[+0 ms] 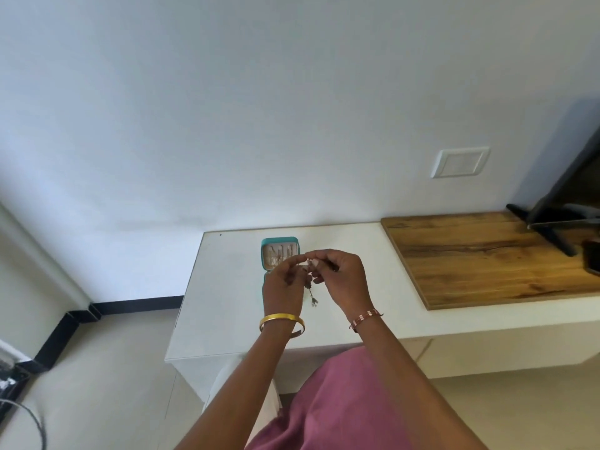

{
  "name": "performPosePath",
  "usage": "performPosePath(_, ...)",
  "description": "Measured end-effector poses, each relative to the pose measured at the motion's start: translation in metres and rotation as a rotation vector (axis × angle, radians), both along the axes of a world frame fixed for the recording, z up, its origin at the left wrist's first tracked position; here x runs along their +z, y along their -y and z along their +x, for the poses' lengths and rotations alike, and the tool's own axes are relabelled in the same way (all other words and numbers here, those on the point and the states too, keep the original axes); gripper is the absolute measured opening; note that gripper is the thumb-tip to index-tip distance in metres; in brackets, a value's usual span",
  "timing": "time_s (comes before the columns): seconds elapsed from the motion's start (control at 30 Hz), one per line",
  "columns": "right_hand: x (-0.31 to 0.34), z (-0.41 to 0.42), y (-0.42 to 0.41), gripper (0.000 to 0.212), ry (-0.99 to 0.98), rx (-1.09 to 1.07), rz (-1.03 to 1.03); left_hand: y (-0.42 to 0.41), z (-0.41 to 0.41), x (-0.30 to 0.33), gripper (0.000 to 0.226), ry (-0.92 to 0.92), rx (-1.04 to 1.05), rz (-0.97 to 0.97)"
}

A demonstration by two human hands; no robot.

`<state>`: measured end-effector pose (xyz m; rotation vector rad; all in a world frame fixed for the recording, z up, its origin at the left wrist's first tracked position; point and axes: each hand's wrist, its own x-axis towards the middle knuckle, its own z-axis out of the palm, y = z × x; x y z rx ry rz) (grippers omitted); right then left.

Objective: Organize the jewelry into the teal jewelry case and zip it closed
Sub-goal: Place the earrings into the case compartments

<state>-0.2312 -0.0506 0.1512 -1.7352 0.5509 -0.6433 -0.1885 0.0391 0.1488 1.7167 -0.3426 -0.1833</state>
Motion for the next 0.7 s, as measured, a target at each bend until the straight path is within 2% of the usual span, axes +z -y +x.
performPosePath(0.3, 0.02, -0.015, -0.011, 0.011, -0.004, -0.01, -0.142, -0.018, -0.013, 0.024, 0.026, -0.066, -0.042, -0.109)
performPosePath(0.7, 0.057, -0.032, -0.024, 0.012, 0.128, 0.083, 0.054, -0.038, -0.016, 0.049, 0.028, -0.096, -0.184, -0.16)
